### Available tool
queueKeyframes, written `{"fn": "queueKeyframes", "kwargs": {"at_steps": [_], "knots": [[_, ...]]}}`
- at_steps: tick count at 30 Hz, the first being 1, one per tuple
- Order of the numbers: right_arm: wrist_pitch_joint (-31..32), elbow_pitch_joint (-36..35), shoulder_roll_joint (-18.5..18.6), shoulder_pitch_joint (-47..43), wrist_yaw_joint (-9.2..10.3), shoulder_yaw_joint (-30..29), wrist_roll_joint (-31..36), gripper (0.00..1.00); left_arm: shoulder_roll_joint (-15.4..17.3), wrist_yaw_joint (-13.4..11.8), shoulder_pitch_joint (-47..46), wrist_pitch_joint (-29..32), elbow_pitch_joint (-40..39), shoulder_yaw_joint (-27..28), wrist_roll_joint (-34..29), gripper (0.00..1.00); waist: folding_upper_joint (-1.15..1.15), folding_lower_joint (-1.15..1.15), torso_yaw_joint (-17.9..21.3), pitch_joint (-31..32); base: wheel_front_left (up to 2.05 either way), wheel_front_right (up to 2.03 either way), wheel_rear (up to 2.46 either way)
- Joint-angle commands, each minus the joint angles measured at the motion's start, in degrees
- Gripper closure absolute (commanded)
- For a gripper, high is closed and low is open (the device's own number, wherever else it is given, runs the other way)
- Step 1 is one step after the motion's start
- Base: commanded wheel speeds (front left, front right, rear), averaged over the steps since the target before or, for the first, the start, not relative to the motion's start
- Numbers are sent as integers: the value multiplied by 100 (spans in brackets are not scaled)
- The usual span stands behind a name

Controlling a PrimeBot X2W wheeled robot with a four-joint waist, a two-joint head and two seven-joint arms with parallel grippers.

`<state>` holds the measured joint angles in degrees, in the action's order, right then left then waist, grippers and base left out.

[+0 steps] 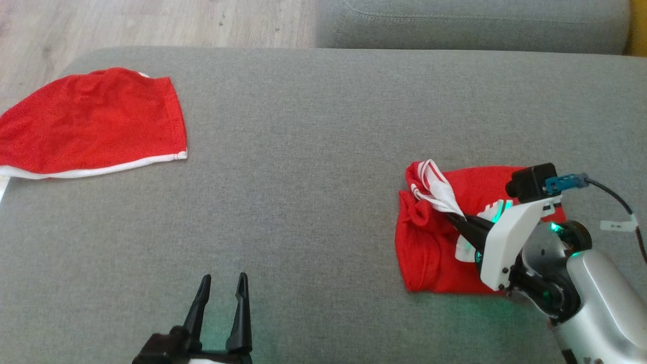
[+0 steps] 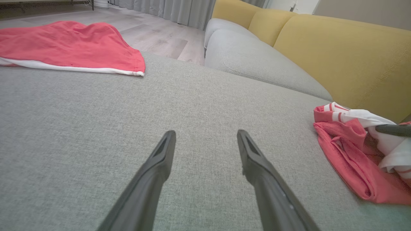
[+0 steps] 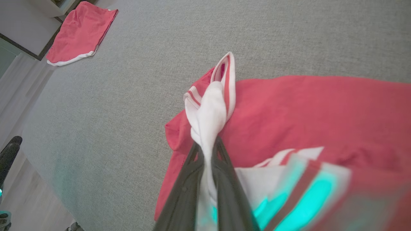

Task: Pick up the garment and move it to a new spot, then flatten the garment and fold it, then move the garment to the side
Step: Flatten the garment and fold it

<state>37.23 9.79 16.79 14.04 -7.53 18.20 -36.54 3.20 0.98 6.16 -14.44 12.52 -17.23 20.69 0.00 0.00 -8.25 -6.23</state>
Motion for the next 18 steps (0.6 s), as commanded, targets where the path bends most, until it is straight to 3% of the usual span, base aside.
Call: {"fn": "queueKeyframes", "kwargs": {"at_steps": [1, 6, 8, 10, 11, 12, 18], "knots": [[-75, -203, 16, 80, 4, 60, 53, 100, -32, -31, -109, -56, -148, 119, -14, 0, 0, 0, -4, 8, 0, 0, 0], [-68, -206, -105, 5, 4, 114, 69, 100, -32, -62, -68, -56, -141, 134, 13, 0, 0, 0, 63, 46, 0, 0, 0], [-66, -207, -203, -4, 4, 170, 44, 91, -32, -62, -58, -56, -125, 136, 12, 0, 0, 0, 113, 60, 0, 0, 0], [-117, -215, -340, -3, 4, 193, 14, 62, -32, -70, -60, -56, -116, 153, 9, 0, 0, 0, 173, 66, 0, 0, 0], [-177, -220, -437, -2, 4, 174, -16, 15, -32, -67, -68, -56, -109, 160, 4, 0, 0, 0, 200, 69, 0, 0, 0], [-235, -214, -557, -5, 4, 134, -67, 0, -32, -62, -79, -56, -98, 164, -9, 0, 0, 0, 231, 74, 0, 0, 0], [-641, -519, -883, -73, 4, 69, -321, 0, -32, -58, -136, -56, -72, 199, -18, 0, 0, 0, 353, 92, 0, 0, 0]]}}
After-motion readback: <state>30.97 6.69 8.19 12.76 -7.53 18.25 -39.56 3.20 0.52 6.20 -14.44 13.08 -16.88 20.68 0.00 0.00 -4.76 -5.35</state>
